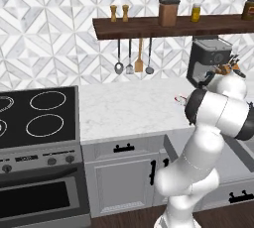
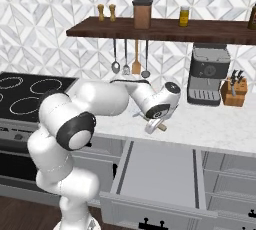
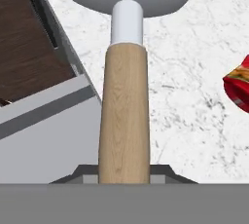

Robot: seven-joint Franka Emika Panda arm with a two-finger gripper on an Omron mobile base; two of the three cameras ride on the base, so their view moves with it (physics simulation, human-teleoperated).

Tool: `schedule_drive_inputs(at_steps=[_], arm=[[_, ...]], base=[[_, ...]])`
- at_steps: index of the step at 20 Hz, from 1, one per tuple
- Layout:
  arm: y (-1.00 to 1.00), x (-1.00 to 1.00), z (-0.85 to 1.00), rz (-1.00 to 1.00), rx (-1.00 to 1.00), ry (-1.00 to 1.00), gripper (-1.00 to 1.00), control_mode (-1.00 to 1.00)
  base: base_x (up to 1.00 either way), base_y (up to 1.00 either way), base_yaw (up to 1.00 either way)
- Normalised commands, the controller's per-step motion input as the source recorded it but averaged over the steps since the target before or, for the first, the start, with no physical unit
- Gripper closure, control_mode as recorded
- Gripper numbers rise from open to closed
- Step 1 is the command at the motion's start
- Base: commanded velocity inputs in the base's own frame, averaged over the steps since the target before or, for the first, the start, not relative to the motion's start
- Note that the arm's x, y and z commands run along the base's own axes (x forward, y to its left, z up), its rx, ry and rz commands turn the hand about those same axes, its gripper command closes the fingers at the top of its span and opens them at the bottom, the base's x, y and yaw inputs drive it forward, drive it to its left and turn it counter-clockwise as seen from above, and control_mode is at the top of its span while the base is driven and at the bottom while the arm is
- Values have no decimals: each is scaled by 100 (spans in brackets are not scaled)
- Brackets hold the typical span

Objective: Pick the pizza cutter from the drawer and place it on the counter.

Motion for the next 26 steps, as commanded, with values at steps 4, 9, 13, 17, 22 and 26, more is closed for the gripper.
schedule_drive_inputs(at_steps=[4, 9, 13, 17, 22, 26], arm=[[18, 89, -54, 0, 0, 0, 100, -100], [11, 91, -52, 0, 0, 0, 100, -100], [1, 73, -46, 0, 0, 0, -100, -100], [0, 11, 0, 0, 0, -9, -100, -100], [0, -46, 62, 0, 0, -22, -100, -100], [3, -98, 99, 3, 0, -29, -100, -100]], base=[[0, 0, 0], [0, 0, 0], [0, 0, 0], [0, 0, 0], [0, 0, 0], [0, 0, 0]])
